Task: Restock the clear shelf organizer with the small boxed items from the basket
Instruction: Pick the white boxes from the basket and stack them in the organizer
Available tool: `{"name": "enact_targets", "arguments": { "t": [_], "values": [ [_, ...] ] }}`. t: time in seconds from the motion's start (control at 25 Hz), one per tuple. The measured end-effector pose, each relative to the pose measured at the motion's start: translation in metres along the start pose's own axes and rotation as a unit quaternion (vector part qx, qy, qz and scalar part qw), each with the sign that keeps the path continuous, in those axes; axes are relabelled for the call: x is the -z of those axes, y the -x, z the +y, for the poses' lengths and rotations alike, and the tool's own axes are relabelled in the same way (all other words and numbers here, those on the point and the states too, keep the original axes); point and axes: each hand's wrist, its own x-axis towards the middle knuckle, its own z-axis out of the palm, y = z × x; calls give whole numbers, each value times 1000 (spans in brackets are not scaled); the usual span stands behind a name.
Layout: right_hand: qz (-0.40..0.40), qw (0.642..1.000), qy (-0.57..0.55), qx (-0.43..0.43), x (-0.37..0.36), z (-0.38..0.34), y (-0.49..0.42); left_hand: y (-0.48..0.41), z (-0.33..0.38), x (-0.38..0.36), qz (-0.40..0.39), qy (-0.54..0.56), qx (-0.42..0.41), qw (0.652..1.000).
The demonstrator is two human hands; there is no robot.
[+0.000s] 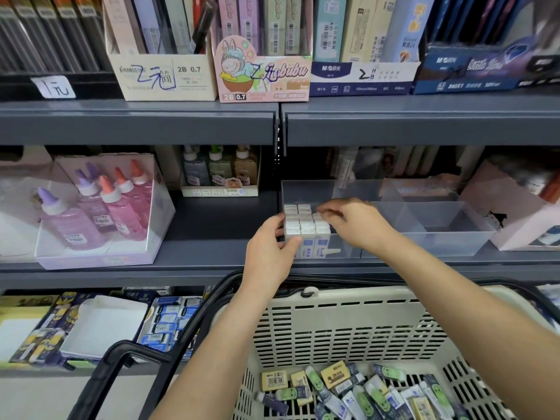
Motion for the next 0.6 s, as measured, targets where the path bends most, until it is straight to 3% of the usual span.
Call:
{"name": "enact_targets", "arguments": {
  "t": [0.2,0.4,0.48,0.6],
  "values": [
    [75,993,-86,4,12,0,24,8,5,-1,14,1,-5,1000],
    [132,979,-149,41,26,8,97,47,21,-2,92,-26,-45,994],
    [96,981,-166,36,23,19,134,74,25,-8,40,-35,-87,995],
    [-27,993,-109,23,-5,41,178,113,18,-25,-140,-123,-90,978]
  ]
}}
